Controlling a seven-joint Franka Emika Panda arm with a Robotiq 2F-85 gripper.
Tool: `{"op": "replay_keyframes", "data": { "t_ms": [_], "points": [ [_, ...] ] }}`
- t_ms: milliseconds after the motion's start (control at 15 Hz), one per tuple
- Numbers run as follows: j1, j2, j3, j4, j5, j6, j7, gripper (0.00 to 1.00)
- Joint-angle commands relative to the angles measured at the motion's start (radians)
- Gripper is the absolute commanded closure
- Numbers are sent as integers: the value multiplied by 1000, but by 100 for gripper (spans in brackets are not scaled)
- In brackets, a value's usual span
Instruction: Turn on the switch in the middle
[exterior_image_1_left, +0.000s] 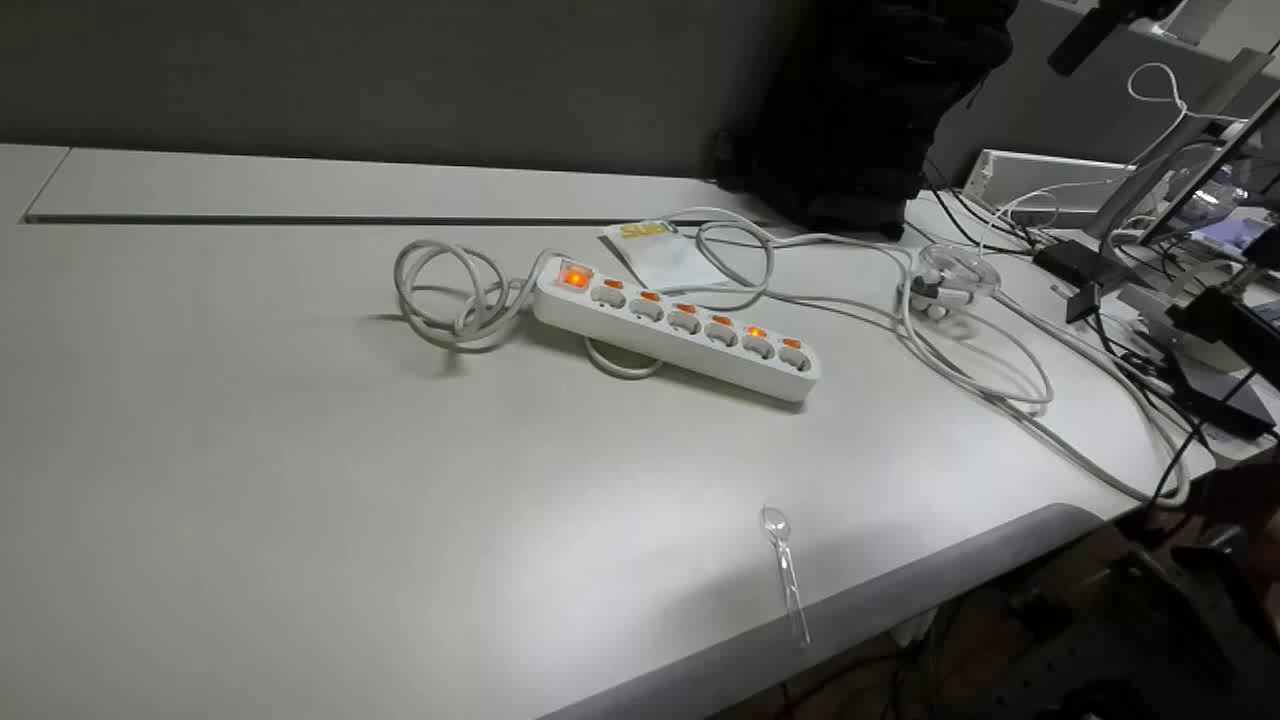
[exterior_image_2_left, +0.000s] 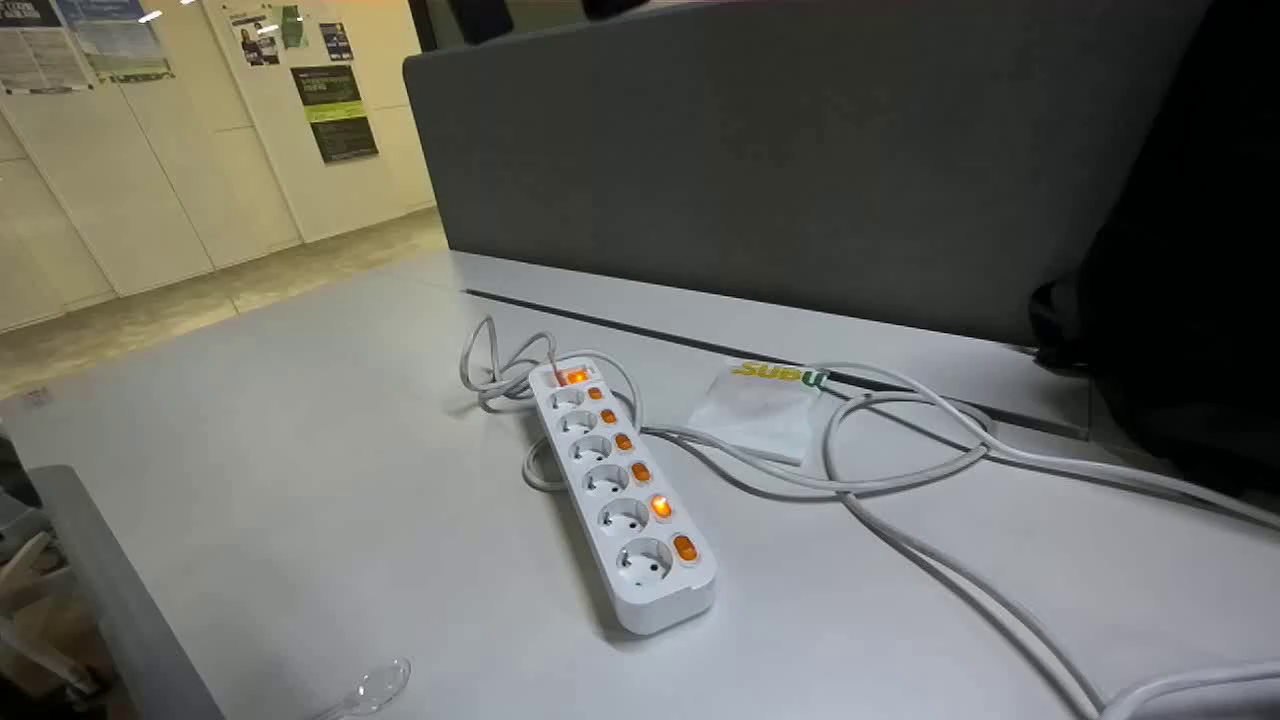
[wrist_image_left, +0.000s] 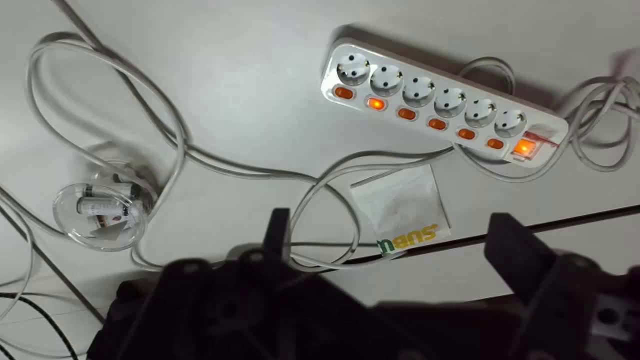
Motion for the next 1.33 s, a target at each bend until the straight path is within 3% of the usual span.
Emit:
{"op": "replay_keyframes", "data": {
  "t_ms": [0, 667, 733, 1133, 1200, 1267],
  "points": [
    [-4, 0, 4, 2, 3, -3, -2, 0],
    [-4, 0, 4, 2, 3, -3, -2, 0],
    [-14, 4, 17, -1, -8, 38, 34, 0],
    [-45, 167, 59, 111, -58, 116, 120, 0],
    [-45, 205, 64, 139, -70, 114, 135, 25],
    [-42, 246, 67, 173, -75, 106, 148, 26]
  ]
}}
